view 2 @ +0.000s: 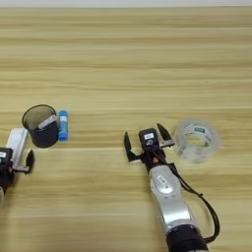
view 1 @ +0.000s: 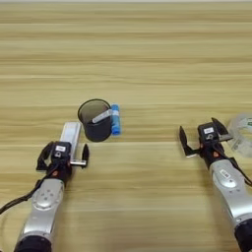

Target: Move the objects on the table

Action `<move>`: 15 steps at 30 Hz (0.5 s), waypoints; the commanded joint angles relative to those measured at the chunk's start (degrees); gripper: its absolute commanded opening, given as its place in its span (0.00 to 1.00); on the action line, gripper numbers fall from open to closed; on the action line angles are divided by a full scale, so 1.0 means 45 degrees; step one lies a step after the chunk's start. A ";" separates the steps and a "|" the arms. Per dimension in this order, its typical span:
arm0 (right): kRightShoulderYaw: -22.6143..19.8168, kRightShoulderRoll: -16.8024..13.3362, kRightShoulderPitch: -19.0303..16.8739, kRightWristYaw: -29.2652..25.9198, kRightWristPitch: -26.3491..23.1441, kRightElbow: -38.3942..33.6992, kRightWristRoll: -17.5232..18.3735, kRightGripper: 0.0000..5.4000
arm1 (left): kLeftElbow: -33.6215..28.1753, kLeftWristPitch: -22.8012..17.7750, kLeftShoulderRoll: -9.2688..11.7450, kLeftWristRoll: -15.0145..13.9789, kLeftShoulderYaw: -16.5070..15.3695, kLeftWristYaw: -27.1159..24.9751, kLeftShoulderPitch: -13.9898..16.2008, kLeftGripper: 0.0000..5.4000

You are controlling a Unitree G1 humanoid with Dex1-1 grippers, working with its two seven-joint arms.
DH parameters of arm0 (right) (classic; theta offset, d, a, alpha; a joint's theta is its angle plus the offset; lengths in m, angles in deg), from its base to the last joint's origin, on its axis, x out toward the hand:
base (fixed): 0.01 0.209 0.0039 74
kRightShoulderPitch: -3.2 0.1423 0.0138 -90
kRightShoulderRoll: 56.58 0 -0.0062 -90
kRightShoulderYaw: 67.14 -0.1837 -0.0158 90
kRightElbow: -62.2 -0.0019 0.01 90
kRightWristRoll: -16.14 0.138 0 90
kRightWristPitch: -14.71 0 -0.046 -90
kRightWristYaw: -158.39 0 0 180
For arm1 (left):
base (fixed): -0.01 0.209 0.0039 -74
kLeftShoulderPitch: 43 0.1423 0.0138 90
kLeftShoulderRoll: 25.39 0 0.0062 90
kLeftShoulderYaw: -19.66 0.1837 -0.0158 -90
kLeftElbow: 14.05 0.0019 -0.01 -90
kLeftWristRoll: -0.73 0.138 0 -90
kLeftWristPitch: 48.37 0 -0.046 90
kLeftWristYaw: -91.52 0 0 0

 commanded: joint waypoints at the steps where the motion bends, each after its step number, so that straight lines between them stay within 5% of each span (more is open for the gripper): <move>1: -0.0022 0.0029 -0.0015 0.0001 -0.0188 -0.0100 -0.0022 1.00 | -0.0484 0.0107 -0.0020 0.0116 0.0218 -0.0193 0.0238 1.00; 15: -0.0022 0.0023 -0.0022 0.0005 -0.0177 -0.0102 -0.0028 1.00 | -0.1168 0.0340 -0.0130 0.0025 0.0285 -0.0278 0.0430 1.00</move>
